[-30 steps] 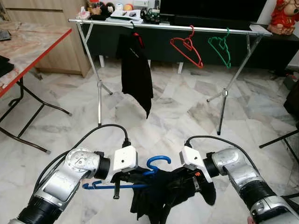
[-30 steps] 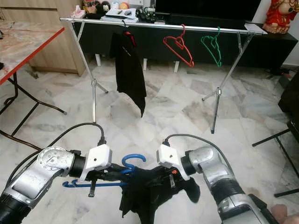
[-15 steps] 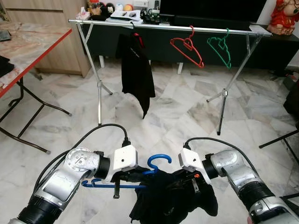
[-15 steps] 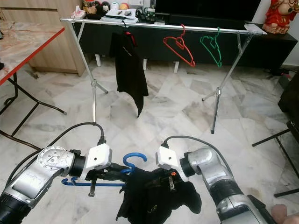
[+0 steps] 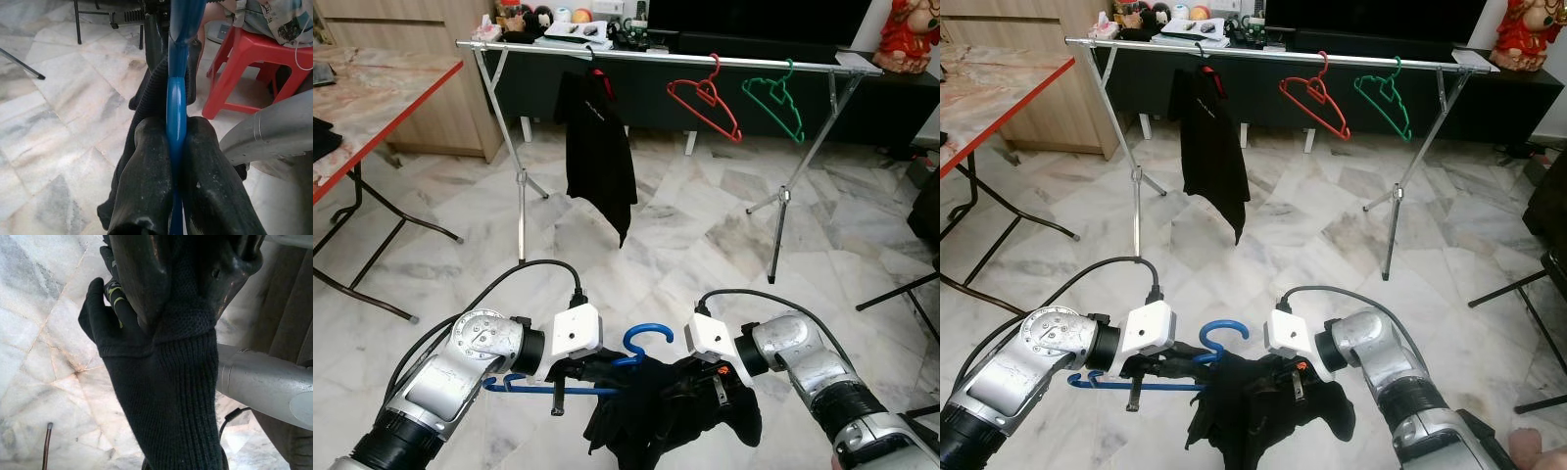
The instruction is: Hang hanger
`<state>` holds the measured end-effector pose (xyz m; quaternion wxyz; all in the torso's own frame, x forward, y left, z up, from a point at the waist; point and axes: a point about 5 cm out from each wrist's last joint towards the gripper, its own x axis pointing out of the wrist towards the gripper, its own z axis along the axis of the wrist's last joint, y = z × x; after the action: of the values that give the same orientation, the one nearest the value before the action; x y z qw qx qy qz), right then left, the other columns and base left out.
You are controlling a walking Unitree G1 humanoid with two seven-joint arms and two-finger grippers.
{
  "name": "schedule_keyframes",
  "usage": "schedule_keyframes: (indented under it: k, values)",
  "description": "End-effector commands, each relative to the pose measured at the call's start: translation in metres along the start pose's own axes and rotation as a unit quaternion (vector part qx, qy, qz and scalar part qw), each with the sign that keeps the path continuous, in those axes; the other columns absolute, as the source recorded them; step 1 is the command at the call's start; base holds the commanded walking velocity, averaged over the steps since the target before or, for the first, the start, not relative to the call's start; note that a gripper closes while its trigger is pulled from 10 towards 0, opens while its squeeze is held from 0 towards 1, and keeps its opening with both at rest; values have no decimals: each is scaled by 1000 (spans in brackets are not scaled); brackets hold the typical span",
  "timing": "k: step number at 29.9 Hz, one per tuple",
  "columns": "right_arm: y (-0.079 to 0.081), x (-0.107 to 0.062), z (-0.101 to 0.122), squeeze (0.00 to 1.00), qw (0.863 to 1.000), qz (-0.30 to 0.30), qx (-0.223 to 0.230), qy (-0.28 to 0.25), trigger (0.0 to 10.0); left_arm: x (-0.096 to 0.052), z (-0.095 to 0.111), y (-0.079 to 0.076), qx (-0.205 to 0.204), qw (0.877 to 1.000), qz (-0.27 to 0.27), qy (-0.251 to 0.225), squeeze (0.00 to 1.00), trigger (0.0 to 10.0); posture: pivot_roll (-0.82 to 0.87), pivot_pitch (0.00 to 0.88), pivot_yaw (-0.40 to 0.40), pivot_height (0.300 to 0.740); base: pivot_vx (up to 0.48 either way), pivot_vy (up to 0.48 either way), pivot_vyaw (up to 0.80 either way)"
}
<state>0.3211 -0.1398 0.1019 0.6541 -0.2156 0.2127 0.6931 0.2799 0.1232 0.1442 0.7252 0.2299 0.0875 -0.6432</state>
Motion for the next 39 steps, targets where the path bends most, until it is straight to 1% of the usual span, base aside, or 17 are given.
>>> schedule_keyframes:
  k: [1, 2, 3, 11, 15, 17, 19, 21, 24, 26, 28, 30, 33, 36, 37, 38, 39]
  values:
    - [1, 1, -4, 0, 1000, -3, 4, 8, 0, 0, 7, 4, 15, 1000, -2, 1, 0, 10000, -5, 141, -43, 740, 0, 0, 0]
    - [1, 1, -4, 0, 1000, -2, 1, 11, 0, 0, 6, 4, 11, 1000, -2, 2, 455, 10000, -6, 140, -43, 740, 0, 0, 0]
    - [1, 1, -4, 0, 1000, -1, 0, 11, 0, 0, 5, 4, 8, 1000, -1, 3, 1000, 10000, -7, 141, -43, 740, 0, 0, 0]
    - [2, 1, -8, 0, 1000, -5, 0, 24, 0, -2, 2, 4, 6, 1000, 2, 11, 1000, 10000, -5, 142, -44, 740, 0, 0, 0]
    - [7, 2, -22, 0, 998, -11, -1, 65, 0, -4, 0, 2, 2, 1000, 0, 15, 1000, 10000, -6, 143, -44, 740, 0, 0, 0]
    - [8, 2, -26, 0, 997, -14, 3, 72, 0, -5, -1, 2, 1, 1000, 2, 17, 1000, 10000, -5, 143, -44, 740, 0, 0, 0]
    - [9, 0, -33, 0, 996, -34, 10, 85, 0, -13, -5, 5, -3, 999, 23, 25, 1000, 10000, -8, 143, -43, 740, 0, 0, 0]
    - [8, 0, -34, 0, 995, -40, 11, 88, 0, -15, -6, 6, -4, 999, 29, 27, 1000, 10000, -8, 143, -43, 740, 0, 0, 0]
    - [4, -8, -35, 0, 994, -83, 28, 70, 0, -34, -19, 9, -22, 996, 81, 44, 1000, 10000, -9, 147, -42, 740, 0, 0, 0]
    - [2, -10, -35, 0, 993, -93, 28, 67, 0, -38, -22, 9, -26, 994, 92, 47, 1000, 10000, -9, 147, -42, 740, 0, 0, 0]
    - [0, -14, -35, 0, 991, -114, 35, 65, 0, -44, -27, 10, -33, 991, 118, 53, 1000, 10000, -10, 147, -42, 740, 0, 0, 0]
    - [-4, -20, -36, 0, 986, -151, 44, 62, 0, -54, -37, 15, -34, 980, 188, 59, 1000, 10000, -8, 148, -43, 740, 0, 0, 0]
    - [-8, -23, -36, 0, 981, -179, 52, 55, 0, -61, -50, 21, -48, 963, 257, 66, 1000, 10000, -9, 147, -42, 740, 0, 0, 0]
    - [-8, -21, -36, 0, 980, -187, 55, 48, 0, -66, -64, 24, -60, 936, 339, 74, 1000, 10000, -9, 147, -44, 740, 0, 0, 0]
    - [-9, -20, -35, 0, 979, -194, 51, 48, 0, -67, -69, 24, -69, 924, 368, 73, 851, 10000, -9, 149, -44, 740, 0, 0, 0]
    - [-11, -19, -34, 0, 977, -202, 50, 46, 0, -69, -71, 25, -70, 914, 394, 69, 0, 10000, -9, 149, -44, 740, 0, 0, 0]
    - [-12, -18, -32, 0, 976, -210, 49, 43, 0, -70, -74, 27, -70, 901, 423, 68, 0, 10000, -9, 149, -44, 740, 0, 0, 0]
